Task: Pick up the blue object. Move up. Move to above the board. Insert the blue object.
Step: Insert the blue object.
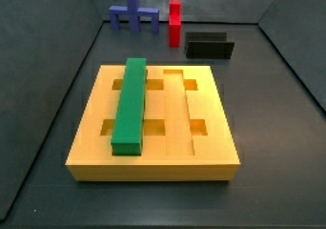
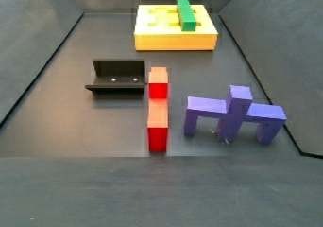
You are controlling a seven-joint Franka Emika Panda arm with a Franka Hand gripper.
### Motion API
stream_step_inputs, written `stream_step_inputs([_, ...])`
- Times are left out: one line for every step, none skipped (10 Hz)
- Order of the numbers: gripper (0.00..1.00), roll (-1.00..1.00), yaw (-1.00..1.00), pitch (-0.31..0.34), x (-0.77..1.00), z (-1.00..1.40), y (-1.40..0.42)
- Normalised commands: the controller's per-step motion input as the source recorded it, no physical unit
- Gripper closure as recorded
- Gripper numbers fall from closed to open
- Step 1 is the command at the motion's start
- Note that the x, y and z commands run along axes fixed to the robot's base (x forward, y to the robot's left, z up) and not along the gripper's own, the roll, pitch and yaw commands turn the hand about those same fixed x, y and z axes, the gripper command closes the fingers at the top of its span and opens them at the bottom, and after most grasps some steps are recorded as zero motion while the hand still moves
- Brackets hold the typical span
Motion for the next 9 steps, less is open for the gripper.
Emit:
stream_step_inputs([1.00, -0.03, 0.00, -0.034, 0.00, -0.03, 0.00])
stream_step_inputs([1.00, -0.03, 0.00, -0.034, 0.00, -0.03, 0.00])
stream_step_inputs([1.00, -0.03, 0.00, -0.043, 0.00, -0.03, 0.00])
stream_step_inputs([1.00, -0.03, 0.00, -0.050, 0.00, -0.04, 0.00])
stream_step_inputs([1.00, -0.04, 0.00, -0.057, 0.00, -0.04, 0.00])
stream_step_inputs([1.00, -0.03, 0.00, -0.057, 0.00, -0.04, 0.00])
stream_step_inputs([1.00, -0.03, 0.00, -0.059, 0.00, -0.04, 0.00])
stream_step_inputs([1.00, -0.03, 0.00, -0.053, 0.00, -0.03, 0.00])
stream_step_inputs([1.00, -0.03, 0.00, -0.050, 0.00, -0.03, 0.00])
